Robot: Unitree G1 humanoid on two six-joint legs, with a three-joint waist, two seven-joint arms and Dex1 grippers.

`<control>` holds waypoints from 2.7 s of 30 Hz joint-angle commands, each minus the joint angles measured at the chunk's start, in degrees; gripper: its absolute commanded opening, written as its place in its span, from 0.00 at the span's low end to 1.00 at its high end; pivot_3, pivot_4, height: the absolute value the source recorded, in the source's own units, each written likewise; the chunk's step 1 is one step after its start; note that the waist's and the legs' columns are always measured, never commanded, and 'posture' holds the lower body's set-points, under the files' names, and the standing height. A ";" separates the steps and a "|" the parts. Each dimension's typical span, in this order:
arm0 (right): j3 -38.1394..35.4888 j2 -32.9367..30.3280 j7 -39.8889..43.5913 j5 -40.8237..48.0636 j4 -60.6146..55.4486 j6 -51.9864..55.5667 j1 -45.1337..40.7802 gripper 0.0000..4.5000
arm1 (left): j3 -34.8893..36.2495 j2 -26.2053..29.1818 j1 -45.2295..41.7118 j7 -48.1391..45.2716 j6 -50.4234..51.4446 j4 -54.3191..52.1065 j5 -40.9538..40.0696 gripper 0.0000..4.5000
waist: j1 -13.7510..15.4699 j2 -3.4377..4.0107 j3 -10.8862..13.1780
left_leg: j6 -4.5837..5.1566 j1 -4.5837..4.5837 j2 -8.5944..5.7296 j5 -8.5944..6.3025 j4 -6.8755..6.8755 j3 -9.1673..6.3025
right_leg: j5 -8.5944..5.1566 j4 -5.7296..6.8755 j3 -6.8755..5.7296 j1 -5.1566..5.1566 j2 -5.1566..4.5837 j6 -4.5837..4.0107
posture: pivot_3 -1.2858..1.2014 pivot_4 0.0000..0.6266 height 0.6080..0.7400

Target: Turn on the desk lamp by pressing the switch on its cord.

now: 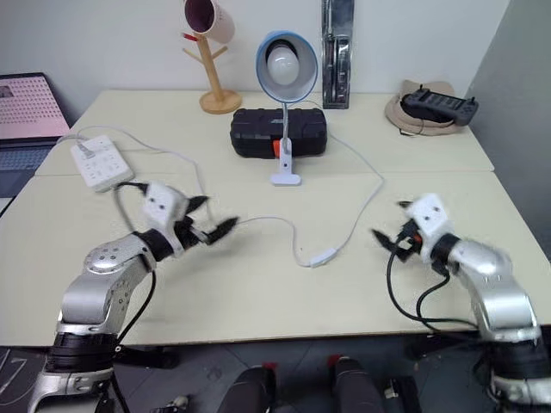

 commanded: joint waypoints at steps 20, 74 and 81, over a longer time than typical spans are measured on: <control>18.34 8.14 27.79 -11.11 37.90 -29.27 -22.74 0.99 | -2.07 10.04 5.34 -16.75 1.42 -11.02 -5.90 1.00 | 0.18 0.05 0.09 | 0.01 -0.11 0.08 0.00 0.00 -0.03 | -0.04 0.04 0.01 -0.16 0.10 -0.08 | 0.52 0.24 1.00; -29.15 21.03 -15.06 50.03 2.51 73.13 -18.44 0.08 | 12.40 -22.47 -8.25 31.41 38.38 -1.38 -63.61 1.00 | 0.23 0.03 0.06 | 0.01 -0.14 -0.04 0.00 0.12 -0.23 | 0.00 0.18 -0.10 -0.05 0.07 -0.09 | 0.52 0.24 1.00; -29.01 20.56 -19.17 55.34 1.91 73.36 -17.90 0.08 | 10.79 -25.01 -7.66 34.12 36.39 -1.55 -66.32 1.00 | 0.23 0.03 0.06 | 0.01 -0.13 -0.02 0.00 0.10 -0.22 | -0.01 0.16 -0.07 -0.06 0.11 -0.09 | 0.52 0.24 1.00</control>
